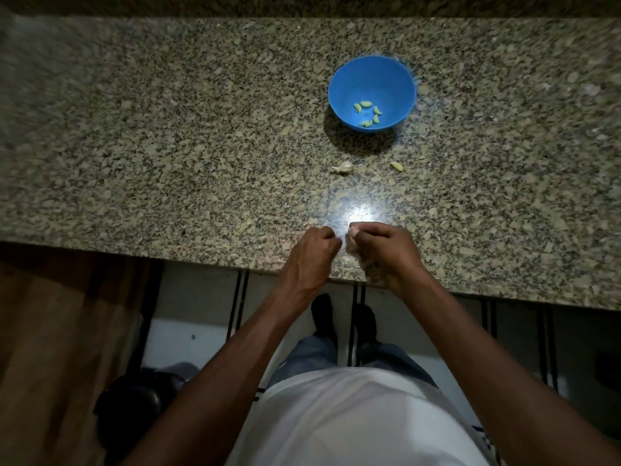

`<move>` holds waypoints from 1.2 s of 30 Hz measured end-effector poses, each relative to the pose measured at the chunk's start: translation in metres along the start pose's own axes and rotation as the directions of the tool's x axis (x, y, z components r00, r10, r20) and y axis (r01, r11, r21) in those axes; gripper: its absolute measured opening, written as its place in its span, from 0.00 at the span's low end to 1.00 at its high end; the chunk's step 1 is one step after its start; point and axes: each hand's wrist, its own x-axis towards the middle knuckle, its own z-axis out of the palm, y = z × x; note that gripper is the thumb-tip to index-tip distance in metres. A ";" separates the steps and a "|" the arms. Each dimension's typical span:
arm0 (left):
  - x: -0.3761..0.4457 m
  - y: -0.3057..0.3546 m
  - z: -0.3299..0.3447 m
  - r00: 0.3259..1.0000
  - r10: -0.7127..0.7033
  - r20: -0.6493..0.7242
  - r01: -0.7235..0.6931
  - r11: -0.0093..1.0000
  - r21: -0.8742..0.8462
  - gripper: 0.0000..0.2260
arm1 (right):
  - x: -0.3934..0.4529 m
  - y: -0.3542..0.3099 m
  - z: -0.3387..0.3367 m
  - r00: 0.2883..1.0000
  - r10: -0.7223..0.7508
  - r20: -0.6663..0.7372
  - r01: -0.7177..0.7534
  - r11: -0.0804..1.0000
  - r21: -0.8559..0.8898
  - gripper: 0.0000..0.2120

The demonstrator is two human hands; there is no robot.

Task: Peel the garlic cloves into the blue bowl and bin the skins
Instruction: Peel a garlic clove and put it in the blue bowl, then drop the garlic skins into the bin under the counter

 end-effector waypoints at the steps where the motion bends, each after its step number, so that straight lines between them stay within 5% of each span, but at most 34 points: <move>1: 0.002 0.004 0.003 1.000 0.009 -0.014 -0.009 1.000 0.029 0.10 | 0.002 -0.006 -0.003 0.998 0.055 0.036 -0.059 0.993 0.105 0.06; 4: 0.007 0.011 0.004 0.957 -0.257 -0.134 0.233 0.957 -0.171 0.11 | 0.012 -0.019 -0.009 0.978 0.144 0.148 -0.179 0.949 0.260 0.07; 7: 0.003 0.004 -0.019 0.729 -0.681 -0.072 0.492 0.593 -0.638 0.06 | 0.019 -0.027 -0.001 0.962 0.158 0.223 -0.215 0.941 0.260 0.08; 13: -0.070 -0.021 -0.059 0.611 -0.789 -0.059 0.288 0.291 -0.912 0.06 | 0.000 -0.025 0.070 0.902 0.152 0.404 -0.207 0.973 0.097 0.04; 19: -0.207 -0.063 -0.072 0.252 -0.968 0.015 0.063 0.001 -0.998 0.04 | -0.057 0.039 0.188 0.732 0.256 0.631 -0.232 0.965 -0.122 0.06; 27: -0.441 -0.139 -0.061 -0.150 -0.980 0.129 -0.170 -0.103 -0.980 0.06 | -0.185 0.214 0.351 0.565 0.420 0.710 -0.104 0.890 -0.444 0.06; 34: -0.608 -0.187 -0.042 -0.341 -0.923 0.176 -0.212 -0.107 -0.971 0.07 | -0.268 0.346 0.438 0.455 0.521 0.722 0.073 0.786 -0.614 0.04; 36: -0.636 -0.197 -0.034 -0.387 -0.901 0.194 -0.227 -0.111 -0.967 0.07 | -0.277 0.375 0.451 0.451 0.542 0.709 0.139 0.742 -0.655 0.11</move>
